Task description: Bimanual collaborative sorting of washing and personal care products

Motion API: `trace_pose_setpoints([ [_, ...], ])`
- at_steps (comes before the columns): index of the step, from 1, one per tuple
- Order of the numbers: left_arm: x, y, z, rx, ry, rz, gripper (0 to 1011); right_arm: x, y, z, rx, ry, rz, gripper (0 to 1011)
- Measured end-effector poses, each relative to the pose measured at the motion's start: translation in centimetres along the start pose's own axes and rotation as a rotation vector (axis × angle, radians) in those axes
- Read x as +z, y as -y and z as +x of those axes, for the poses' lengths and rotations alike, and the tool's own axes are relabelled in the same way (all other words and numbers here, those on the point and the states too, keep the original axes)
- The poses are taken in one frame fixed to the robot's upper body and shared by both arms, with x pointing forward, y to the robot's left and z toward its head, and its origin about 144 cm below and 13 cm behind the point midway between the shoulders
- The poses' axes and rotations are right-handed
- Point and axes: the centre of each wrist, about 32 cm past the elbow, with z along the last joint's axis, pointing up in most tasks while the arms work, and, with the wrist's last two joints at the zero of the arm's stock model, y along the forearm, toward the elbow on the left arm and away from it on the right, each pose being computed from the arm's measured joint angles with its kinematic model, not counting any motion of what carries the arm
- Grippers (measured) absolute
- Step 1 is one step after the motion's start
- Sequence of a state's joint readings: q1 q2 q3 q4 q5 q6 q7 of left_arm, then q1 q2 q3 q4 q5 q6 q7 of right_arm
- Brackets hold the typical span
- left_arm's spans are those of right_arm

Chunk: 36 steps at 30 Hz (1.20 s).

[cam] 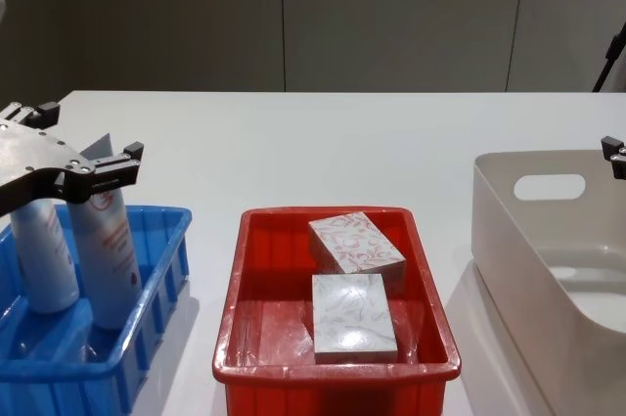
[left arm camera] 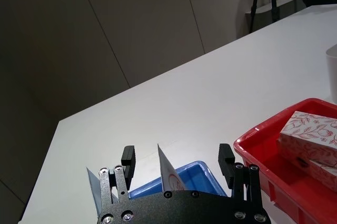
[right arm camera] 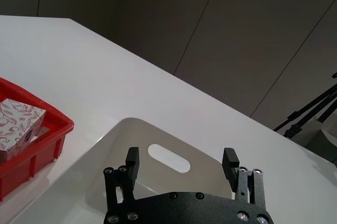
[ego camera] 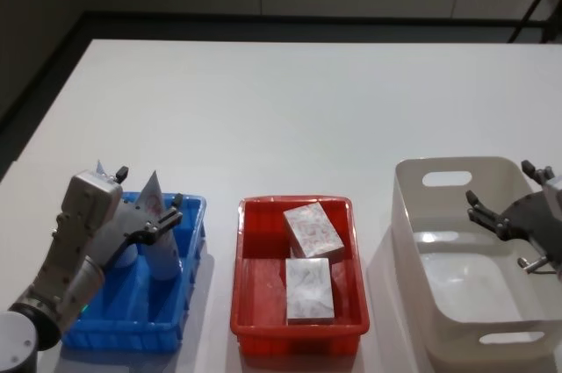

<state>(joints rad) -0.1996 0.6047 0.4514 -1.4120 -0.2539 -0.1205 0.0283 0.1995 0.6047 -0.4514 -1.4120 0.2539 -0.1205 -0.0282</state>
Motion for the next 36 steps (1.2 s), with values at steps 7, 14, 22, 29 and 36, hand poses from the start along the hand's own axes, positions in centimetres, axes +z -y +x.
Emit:
trace_pose_setpoints([
  [7, 0.0, 0.0, 0.0, 0.0, 0.0, 0.0, 1002, 0.0, 0.0, 0.0, 0.0, 0.0, 0.0, 1001],
  [14, -0.2, -0.4, 0.3, -0.023, -0.003, -0.005, 1001, 0.0, 0.0, 0.0, 0.0, 0.0, 0.0, 1001],
  [22, -0.6, -1.1, 1.0, -0.03, -0.011, -0.001, 1001, 0.0, 0.0, 0.0, 0.0, 0.0, 0.0, 1001],
  [29, -1.1, -1.8, 1.5, -0.019, -0.025, 0.017, 1001, 0.0, 0.0, 0.0, 0.0, 0.0, 0.0, 1001],
  [36, -1.3, -2.1, 1.7, -0.016, -0.05, 0.031, 1001, 0.0, 0.0, 0.0, 0.0, 0.0, 0.0, 1001],
])
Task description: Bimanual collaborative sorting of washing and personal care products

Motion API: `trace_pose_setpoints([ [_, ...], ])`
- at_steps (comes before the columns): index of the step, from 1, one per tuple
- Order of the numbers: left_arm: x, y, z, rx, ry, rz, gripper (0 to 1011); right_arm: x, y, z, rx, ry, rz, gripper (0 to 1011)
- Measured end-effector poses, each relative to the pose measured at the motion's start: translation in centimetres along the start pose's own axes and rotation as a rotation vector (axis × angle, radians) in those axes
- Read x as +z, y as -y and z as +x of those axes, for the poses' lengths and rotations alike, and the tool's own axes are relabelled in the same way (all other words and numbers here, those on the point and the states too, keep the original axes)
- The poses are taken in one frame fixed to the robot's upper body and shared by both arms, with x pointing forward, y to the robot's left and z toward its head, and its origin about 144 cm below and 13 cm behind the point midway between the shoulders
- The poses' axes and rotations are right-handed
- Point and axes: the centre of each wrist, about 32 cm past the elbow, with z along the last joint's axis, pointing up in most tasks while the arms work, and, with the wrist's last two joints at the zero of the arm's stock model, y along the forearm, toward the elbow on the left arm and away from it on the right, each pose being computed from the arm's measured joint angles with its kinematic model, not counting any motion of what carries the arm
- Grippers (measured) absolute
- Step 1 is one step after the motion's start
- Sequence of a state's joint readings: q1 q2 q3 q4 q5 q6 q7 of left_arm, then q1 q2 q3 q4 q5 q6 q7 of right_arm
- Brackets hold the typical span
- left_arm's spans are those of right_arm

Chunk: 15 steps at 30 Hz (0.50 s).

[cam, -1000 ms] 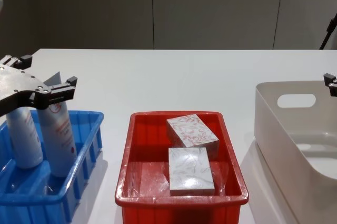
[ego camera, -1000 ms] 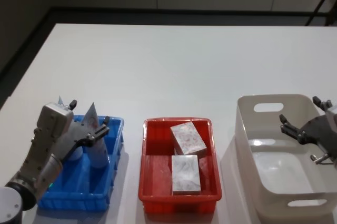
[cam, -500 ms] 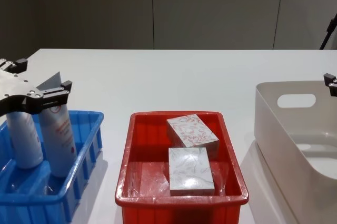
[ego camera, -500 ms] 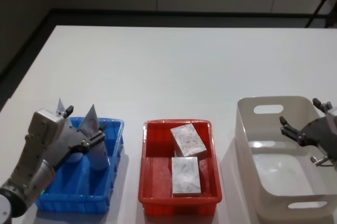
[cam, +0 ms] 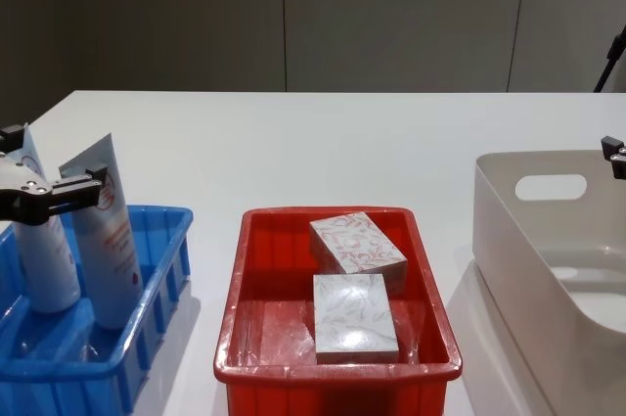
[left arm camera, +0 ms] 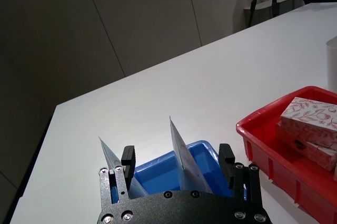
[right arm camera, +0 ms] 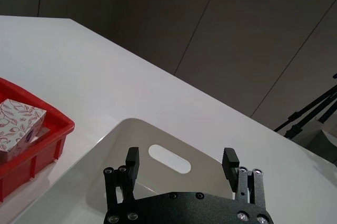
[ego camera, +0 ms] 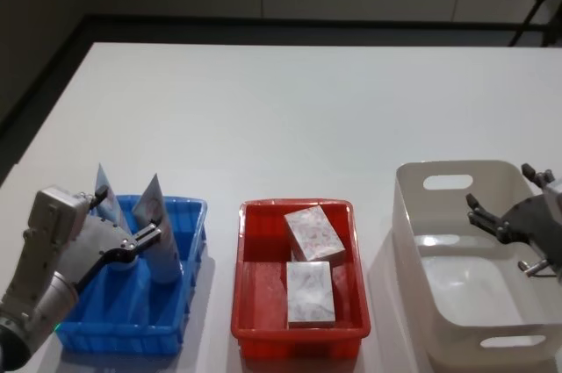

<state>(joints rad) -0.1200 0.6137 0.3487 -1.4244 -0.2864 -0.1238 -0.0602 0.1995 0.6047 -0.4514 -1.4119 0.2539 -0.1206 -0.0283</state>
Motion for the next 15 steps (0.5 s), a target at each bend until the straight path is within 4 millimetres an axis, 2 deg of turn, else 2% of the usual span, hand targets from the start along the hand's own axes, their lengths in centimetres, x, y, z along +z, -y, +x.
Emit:
trace_pose_setpoints([
  [15, -0.17, 0.06, -0.07, -0.014, -0.108, 0.021, 1001, 0.0, 0.0, 0.0, 0.0, 0.0, 0.0, 1001],
])
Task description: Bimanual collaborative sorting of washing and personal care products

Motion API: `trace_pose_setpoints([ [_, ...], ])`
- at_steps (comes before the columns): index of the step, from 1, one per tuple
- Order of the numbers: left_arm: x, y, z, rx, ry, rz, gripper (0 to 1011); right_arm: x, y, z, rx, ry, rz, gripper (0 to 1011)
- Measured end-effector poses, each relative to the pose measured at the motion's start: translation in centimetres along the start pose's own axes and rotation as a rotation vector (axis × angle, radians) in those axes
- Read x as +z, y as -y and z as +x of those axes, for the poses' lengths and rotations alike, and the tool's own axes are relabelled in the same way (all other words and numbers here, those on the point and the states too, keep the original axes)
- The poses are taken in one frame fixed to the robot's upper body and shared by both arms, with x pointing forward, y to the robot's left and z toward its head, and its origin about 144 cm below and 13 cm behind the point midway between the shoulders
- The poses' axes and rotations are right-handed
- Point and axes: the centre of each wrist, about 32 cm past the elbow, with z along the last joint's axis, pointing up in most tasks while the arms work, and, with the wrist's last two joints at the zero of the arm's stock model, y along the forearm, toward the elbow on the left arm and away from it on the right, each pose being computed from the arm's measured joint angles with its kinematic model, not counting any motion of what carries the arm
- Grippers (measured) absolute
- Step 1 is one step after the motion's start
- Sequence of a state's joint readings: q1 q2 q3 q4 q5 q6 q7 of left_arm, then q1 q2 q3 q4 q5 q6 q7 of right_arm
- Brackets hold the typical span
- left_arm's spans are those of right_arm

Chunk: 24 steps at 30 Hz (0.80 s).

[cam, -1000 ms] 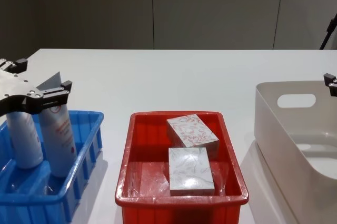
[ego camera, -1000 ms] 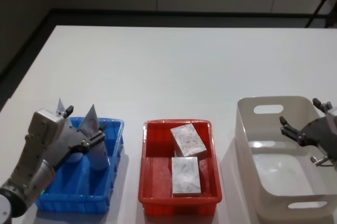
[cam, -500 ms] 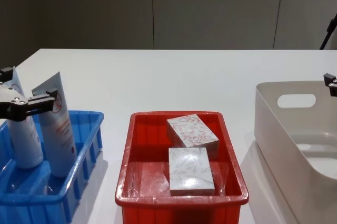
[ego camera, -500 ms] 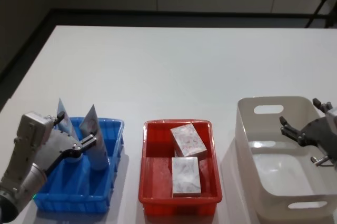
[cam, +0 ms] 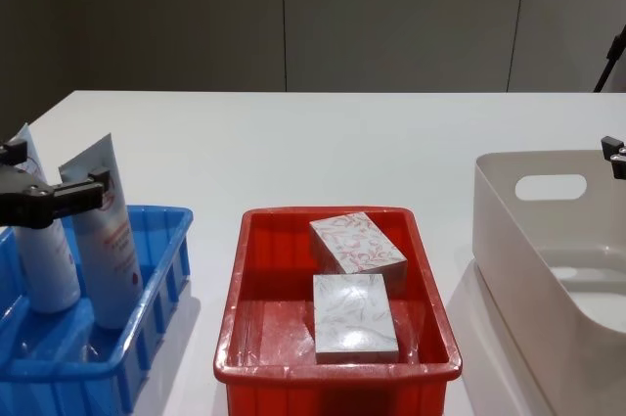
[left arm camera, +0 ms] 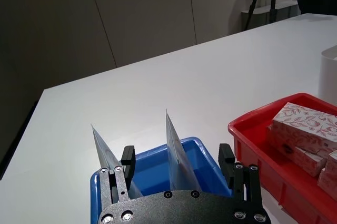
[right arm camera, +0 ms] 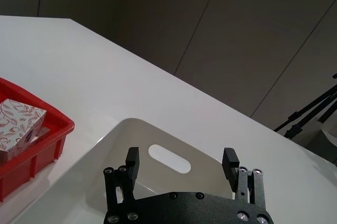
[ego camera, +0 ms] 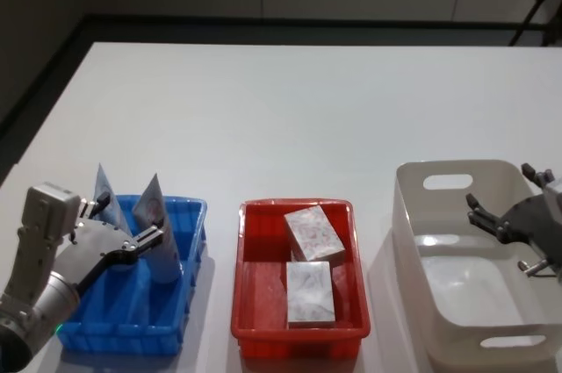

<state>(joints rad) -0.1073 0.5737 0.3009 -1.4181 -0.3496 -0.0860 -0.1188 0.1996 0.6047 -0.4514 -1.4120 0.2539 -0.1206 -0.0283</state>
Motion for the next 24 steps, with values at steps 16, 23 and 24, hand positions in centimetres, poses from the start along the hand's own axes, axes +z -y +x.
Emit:
trace_pose_setpoints([
  [16, -0.9, 0.4, -0.5, -0.001, -0.017, 0.029, 1002, 0.0, 0.0, 0.0, 0.0, 0.0, 0.0, 1001],
  [23, -1.2, 0.7, -0.6, -0.003, -0.02, 0.037, 1001, 0.0, 0.0, 0.0, 0.0, 0.0, 0.0, 1001],
  [24, -1.3, 0.8, -0.6, -0.003, -0.021, 0.037, 1002, 0.0, 0.0, 0.0, 0.0, 0.0, 0.0, 1001],
])
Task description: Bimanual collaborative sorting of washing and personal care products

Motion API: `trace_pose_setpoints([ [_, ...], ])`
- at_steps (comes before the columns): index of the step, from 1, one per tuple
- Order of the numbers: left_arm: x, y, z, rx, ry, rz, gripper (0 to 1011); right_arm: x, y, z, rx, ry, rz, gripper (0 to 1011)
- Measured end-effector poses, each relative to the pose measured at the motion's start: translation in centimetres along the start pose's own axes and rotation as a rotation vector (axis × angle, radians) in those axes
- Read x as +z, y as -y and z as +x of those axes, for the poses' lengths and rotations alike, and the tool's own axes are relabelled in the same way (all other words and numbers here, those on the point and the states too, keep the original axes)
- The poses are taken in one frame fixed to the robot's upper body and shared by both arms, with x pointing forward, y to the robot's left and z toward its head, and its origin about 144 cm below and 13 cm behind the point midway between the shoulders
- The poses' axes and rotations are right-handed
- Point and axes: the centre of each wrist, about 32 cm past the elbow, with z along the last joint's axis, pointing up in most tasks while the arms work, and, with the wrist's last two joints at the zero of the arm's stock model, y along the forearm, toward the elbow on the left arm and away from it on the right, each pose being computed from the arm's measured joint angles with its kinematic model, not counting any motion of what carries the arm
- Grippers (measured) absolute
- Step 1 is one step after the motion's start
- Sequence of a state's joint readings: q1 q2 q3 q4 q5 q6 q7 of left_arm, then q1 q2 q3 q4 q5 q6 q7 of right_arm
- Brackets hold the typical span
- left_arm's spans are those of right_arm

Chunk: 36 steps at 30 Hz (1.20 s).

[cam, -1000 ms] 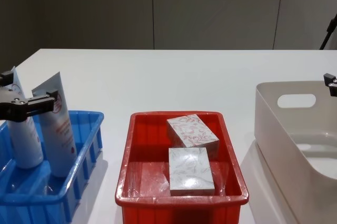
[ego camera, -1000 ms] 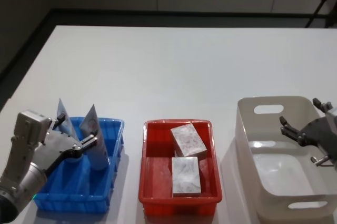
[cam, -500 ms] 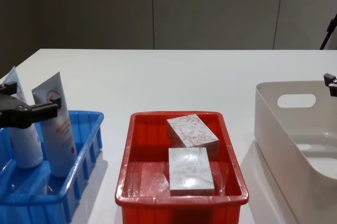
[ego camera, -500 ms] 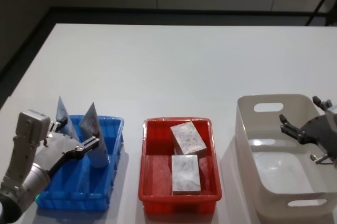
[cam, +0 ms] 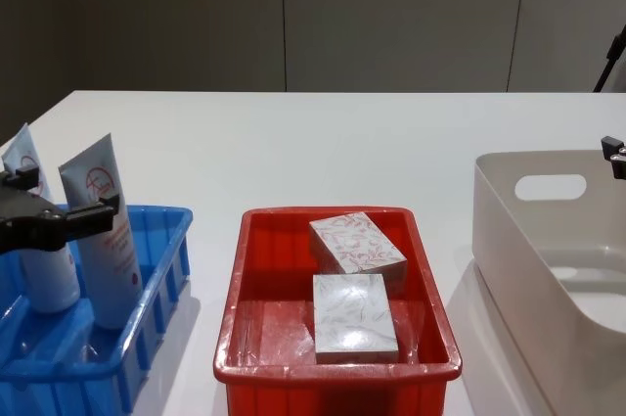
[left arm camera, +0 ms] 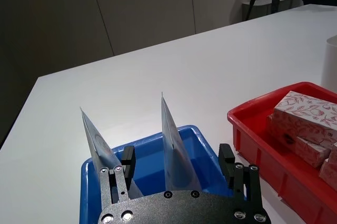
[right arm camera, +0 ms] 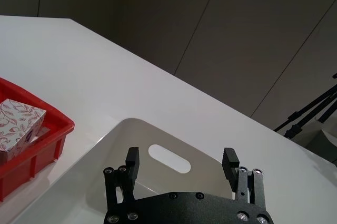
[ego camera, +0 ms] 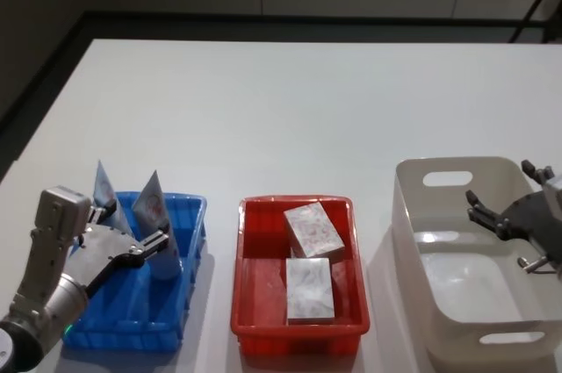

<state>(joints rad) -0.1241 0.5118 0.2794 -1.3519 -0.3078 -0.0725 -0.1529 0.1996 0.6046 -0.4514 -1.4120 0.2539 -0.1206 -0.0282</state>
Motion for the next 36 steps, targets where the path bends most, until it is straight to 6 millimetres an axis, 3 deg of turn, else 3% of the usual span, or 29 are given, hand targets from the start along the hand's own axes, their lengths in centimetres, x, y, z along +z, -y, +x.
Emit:
trace_pose_setpoints([
  [36, -0.8, 4.4, 0.1, -0.012, -0.007, 0.022, 1001, 0.0, 0.0, 0.0, 0.0, 0.0, 0.0, 1001],
])
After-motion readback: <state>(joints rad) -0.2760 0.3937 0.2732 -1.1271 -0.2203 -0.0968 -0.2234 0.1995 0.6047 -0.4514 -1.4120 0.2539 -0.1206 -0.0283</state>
